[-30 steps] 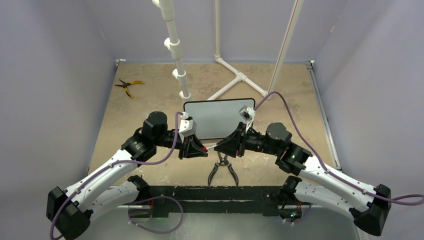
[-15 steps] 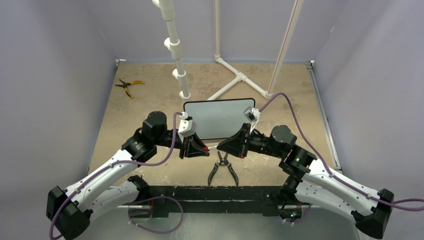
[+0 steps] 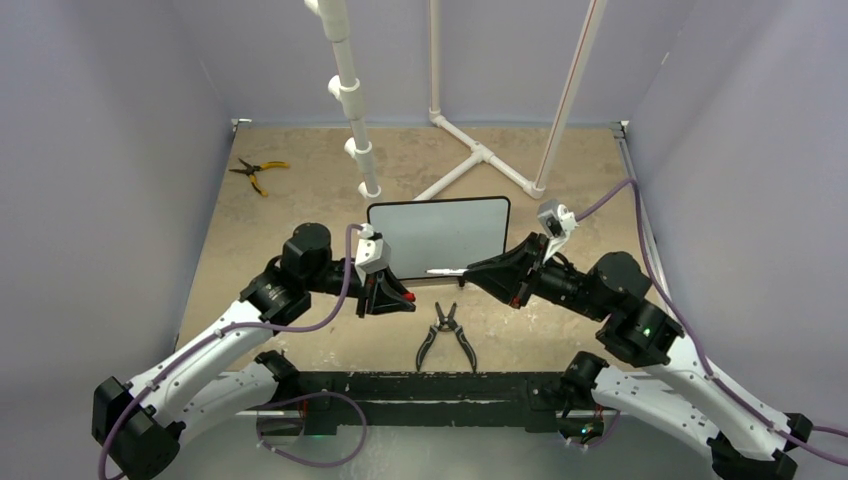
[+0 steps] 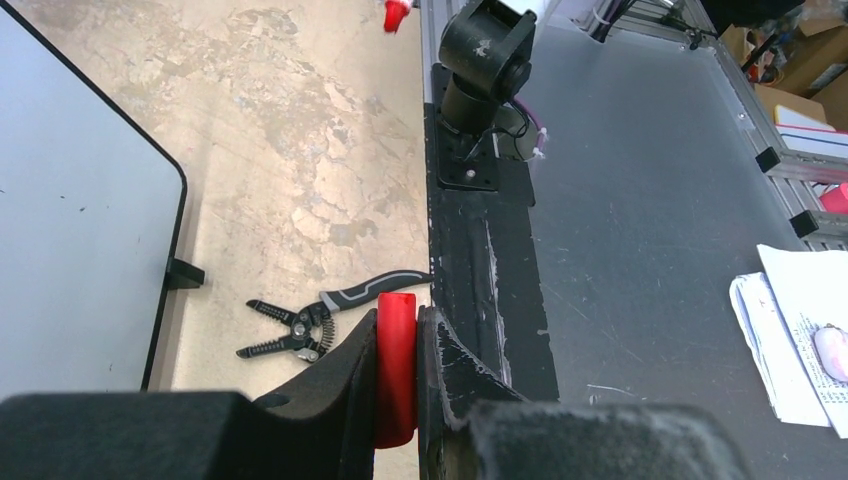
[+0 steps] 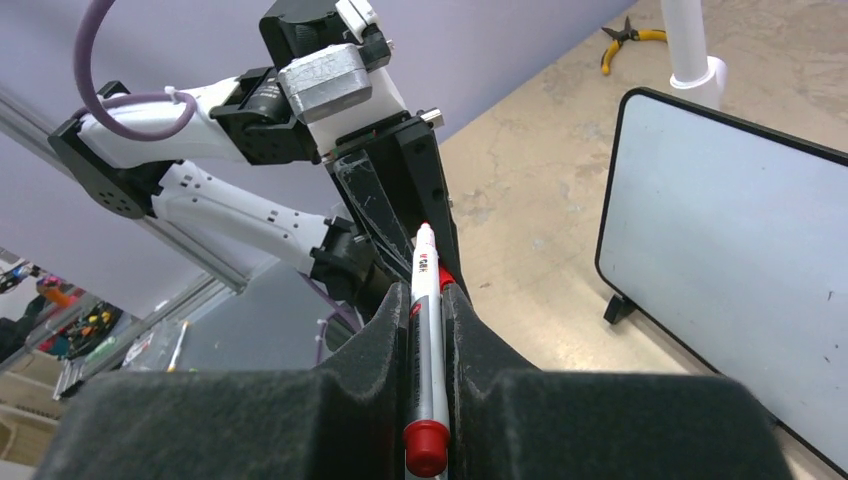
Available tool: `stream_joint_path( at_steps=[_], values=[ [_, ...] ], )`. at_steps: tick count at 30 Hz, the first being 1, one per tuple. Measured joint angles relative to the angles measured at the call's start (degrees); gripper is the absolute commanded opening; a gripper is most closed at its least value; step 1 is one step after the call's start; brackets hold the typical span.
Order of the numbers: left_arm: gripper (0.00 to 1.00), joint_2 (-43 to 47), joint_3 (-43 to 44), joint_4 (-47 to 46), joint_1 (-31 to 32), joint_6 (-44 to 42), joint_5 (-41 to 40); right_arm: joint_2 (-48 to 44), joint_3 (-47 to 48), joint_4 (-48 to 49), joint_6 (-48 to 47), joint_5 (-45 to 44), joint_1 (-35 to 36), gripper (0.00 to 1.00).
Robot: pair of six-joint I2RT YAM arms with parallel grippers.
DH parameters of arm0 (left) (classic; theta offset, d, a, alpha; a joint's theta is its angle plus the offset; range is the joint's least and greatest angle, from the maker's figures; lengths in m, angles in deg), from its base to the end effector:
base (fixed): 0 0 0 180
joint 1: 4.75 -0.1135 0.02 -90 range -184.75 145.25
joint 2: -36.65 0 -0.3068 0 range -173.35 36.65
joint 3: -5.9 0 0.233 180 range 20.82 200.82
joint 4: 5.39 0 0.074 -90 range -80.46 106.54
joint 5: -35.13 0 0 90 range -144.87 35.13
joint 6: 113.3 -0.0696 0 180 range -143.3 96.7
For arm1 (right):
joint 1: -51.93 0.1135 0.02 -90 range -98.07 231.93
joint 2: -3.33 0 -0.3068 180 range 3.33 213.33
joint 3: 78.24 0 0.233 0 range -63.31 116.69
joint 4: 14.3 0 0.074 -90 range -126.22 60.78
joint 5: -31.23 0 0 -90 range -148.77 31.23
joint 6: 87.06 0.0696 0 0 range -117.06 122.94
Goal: Write a sentence on the whiteboard
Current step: Place the pen cap at the center of the board.
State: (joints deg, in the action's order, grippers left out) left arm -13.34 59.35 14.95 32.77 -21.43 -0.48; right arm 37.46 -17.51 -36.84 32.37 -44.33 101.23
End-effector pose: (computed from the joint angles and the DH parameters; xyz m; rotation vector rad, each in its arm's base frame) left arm 0.0963 -0.1453 0.3293 1.2231 1.5275 -1.3416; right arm 0.0621 0.0988 0.4000 -0.4997 1.5678 1.2698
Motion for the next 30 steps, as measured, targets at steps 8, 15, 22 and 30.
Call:
stream_joint_path(
  at_steps=[8,15,22,30],
  values=[
    [0.00,0.17,0.00,0.35,0.00,-0.07,-1.53,0.74,3.85,-6.62,-3.41,-1.11,0.02,0.00],
    [0.00,0.42,0.00,1.84,0.00,-0.15,-7.87,0.96,5.44,-9.86,-5.44,-3.54,0.02,0.00],
    [0.00,0.44,-1.97,0.68,0.50,7.41,-21.05,1.33,3.85,-7.78,-7.02,-10.56,0.02,0.00],
    [0.00,-1.51,-10.32,-2.36,10.78,20.17,-41.11,0.15,-5.01,-0.70,-6.36,-14.82,0.02,0.00]
  ],
)
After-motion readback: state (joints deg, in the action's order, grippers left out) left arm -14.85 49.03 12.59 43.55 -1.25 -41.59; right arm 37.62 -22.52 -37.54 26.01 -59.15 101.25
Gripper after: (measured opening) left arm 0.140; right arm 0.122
